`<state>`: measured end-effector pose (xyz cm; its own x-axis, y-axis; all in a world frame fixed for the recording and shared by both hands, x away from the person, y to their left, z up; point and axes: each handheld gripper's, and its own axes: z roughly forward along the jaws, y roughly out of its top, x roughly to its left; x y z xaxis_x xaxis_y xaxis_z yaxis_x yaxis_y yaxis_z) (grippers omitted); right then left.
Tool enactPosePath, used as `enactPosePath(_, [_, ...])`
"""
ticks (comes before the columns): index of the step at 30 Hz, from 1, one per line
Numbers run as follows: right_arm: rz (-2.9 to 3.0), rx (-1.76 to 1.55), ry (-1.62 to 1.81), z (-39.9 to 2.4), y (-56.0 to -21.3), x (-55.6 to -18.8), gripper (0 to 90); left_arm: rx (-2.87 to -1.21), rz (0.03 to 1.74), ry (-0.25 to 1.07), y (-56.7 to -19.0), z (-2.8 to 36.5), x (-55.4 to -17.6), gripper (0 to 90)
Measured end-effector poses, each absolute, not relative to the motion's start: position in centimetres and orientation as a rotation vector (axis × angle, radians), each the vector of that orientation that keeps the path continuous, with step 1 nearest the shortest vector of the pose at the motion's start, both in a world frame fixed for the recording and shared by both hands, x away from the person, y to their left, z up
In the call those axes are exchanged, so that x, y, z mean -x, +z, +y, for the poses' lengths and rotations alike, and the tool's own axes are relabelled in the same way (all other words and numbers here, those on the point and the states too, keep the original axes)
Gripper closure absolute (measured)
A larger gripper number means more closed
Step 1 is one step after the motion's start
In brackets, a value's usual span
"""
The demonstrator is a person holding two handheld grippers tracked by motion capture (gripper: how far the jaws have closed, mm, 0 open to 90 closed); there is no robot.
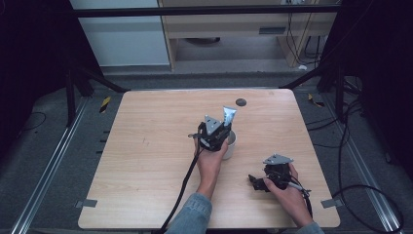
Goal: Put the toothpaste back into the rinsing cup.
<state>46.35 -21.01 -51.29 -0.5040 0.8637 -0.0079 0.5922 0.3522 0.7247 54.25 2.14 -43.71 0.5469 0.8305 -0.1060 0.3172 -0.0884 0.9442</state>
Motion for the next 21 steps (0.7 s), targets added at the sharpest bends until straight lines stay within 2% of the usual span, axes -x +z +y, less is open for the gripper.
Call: enactPosePath(21, [2.230, -1.276, 0.951, -21.01, -51.29, -46.35, 0.9, -1.672, 0.983, 0.542, -43.47, 2.32, -54.14, 73.8])
